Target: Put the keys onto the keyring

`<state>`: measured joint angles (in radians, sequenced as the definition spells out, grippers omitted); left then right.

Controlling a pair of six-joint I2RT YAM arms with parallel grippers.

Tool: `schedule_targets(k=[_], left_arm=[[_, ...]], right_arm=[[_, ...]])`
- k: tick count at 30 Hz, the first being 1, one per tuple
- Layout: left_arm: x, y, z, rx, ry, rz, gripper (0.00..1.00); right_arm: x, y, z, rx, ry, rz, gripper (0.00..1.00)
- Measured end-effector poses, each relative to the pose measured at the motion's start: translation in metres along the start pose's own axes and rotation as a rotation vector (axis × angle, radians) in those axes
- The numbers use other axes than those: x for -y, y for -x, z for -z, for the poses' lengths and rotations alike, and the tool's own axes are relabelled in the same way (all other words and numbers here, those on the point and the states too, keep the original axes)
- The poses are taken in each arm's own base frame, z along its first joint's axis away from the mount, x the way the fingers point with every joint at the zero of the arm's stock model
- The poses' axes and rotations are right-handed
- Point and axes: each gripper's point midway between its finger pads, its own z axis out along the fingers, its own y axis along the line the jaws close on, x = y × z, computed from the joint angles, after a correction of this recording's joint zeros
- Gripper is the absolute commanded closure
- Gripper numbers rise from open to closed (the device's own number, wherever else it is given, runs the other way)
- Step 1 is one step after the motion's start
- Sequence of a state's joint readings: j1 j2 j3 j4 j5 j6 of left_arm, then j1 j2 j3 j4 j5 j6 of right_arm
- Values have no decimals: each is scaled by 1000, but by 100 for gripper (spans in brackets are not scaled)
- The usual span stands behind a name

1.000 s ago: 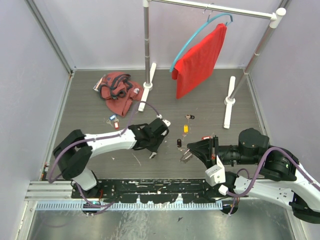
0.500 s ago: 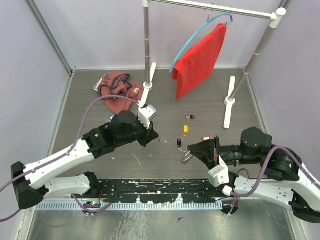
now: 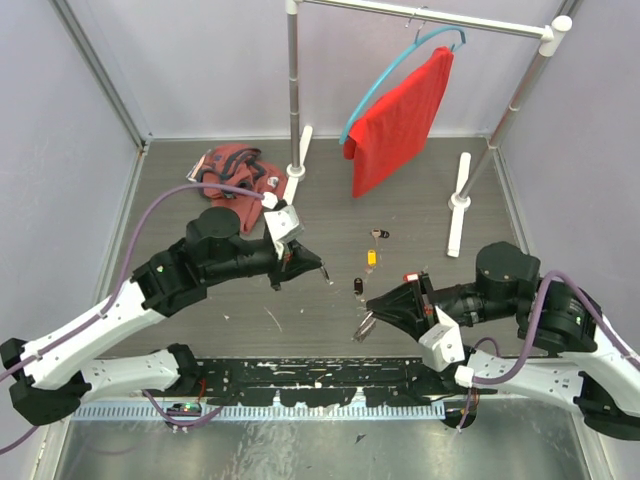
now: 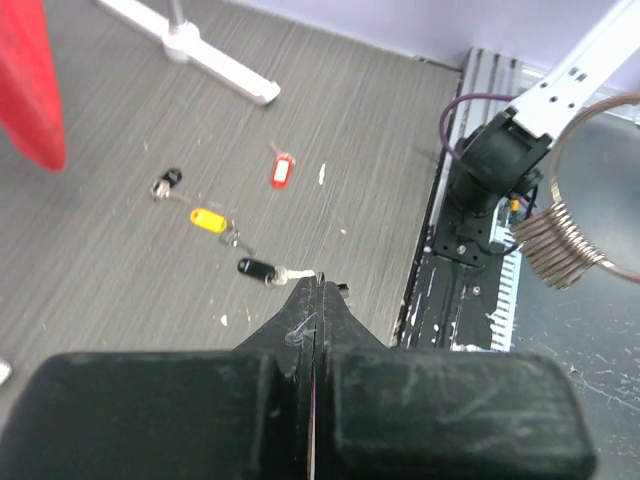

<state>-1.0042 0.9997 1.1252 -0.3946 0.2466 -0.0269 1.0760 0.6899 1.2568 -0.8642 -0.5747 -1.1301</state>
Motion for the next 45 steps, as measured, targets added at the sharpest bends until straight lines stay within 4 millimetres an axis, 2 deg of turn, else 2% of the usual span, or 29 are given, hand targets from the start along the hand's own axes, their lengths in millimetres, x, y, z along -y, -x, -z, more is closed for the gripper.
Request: schedule_targets(k=[8,15,20,26,33,45], left_arm=[[28,50,17,125,-153,-168,100],[39,66,25,177,-222,-295,100],[49,81,30,208,-287,-385,100],[64,83,36,219,-393,-446,100],[76,77,46,211,-469,-462,100],[87,75,54,211,-533,-469,100]], right_arm=[[5,3,-15,18,74,-51,99],[29,19,-25,52,122,-59,99],[31,17,-38,67,200,-73,99],[25,8,-46,77,272,-116,99],[30,24,-38,123,273,-91,99],[33,25,-40,127,273,-86,99]])
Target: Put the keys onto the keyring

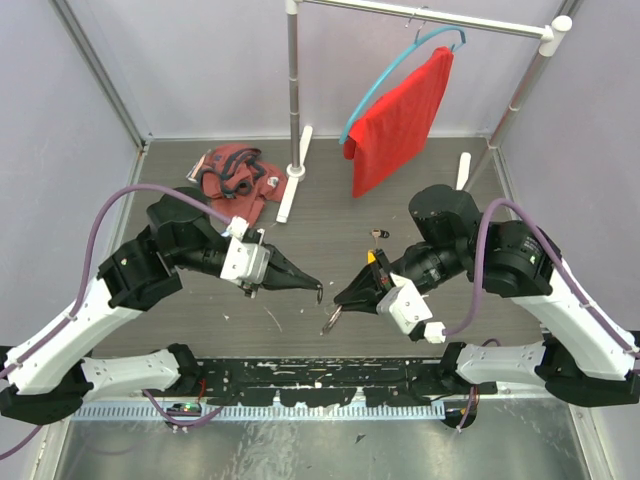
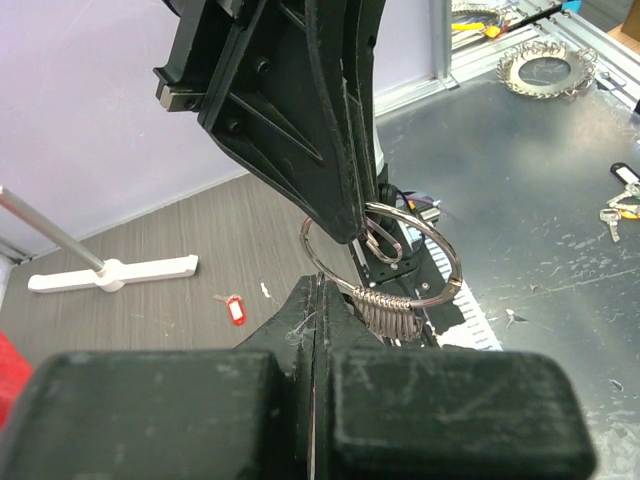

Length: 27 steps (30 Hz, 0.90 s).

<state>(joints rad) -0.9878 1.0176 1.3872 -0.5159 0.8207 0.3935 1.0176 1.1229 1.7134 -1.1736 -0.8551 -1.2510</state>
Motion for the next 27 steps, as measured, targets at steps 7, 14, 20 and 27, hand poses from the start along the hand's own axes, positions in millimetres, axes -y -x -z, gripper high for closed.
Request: schedule_targets(k=[7,14,20,27], left_arm=[[2,1,-1,4,-17,0,100],[2,-1,-1,-1,-18,2,100],[2,-1,-1,-1,-18,2,100],[4,0,-1,2,-25,3,100]], right_arm=[[2,2,-3,21,5,1,99],[10,-6,-5,53,6,-15,99],[14,-6,-5,84,2,-7,99],[13,-3,-5,106,8,0,99]])
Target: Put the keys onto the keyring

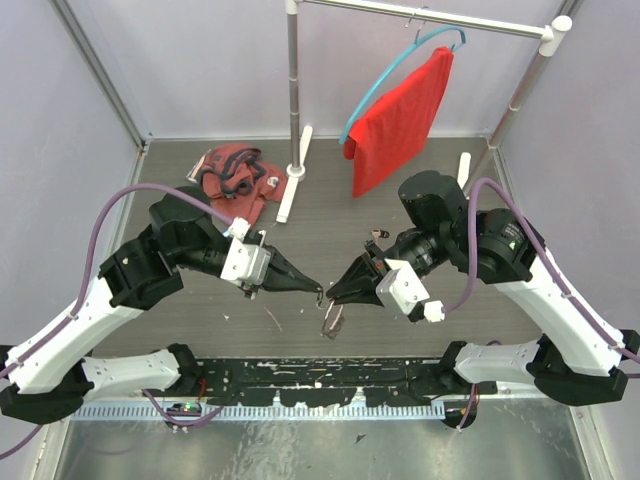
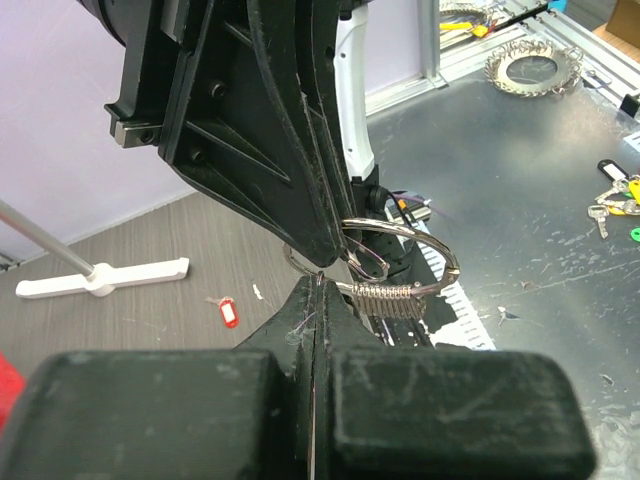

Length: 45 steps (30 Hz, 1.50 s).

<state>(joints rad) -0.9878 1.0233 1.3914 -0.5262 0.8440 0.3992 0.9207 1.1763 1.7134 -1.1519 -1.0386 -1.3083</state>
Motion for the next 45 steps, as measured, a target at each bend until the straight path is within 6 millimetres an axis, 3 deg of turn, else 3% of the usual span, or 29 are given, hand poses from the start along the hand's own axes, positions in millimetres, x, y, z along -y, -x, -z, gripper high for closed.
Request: schedule_targets(k=[45], left_arm=[[11,7,-3,34,-84,12,100]], right_arm=[[3,-5,1,-1,-7,3,99]])
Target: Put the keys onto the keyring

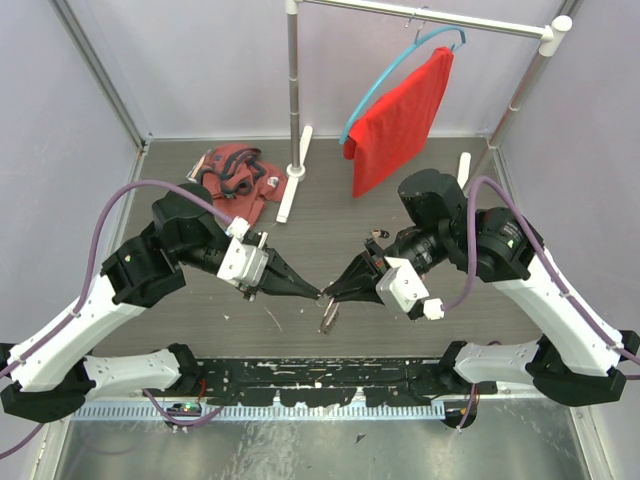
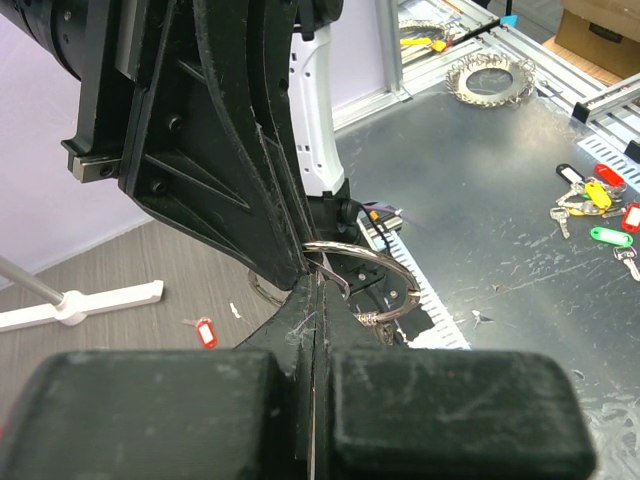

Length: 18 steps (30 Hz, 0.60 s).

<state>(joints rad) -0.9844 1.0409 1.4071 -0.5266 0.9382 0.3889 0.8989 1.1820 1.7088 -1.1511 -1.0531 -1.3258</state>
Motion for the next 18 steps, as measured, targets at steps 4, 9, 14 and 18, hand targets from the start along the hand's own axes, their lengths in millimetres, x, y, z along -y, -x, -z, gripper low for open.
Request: schedule_targets(k=[4,9,14,18], left_arm=[[0,0,0,-1,-1,2,100],[3,-2,0,-4,-11,11,100],[3,-2,0,-4,-14,13,100],[2,-2,0,-5,-13,13,100]], right_arm=[[-1,1,2,-4,-6,5,99],[1,4,6,-15,-26,25,99],[2,5,9,-25,-40,32,99],[1,2,9,-38,-47,25,99]])
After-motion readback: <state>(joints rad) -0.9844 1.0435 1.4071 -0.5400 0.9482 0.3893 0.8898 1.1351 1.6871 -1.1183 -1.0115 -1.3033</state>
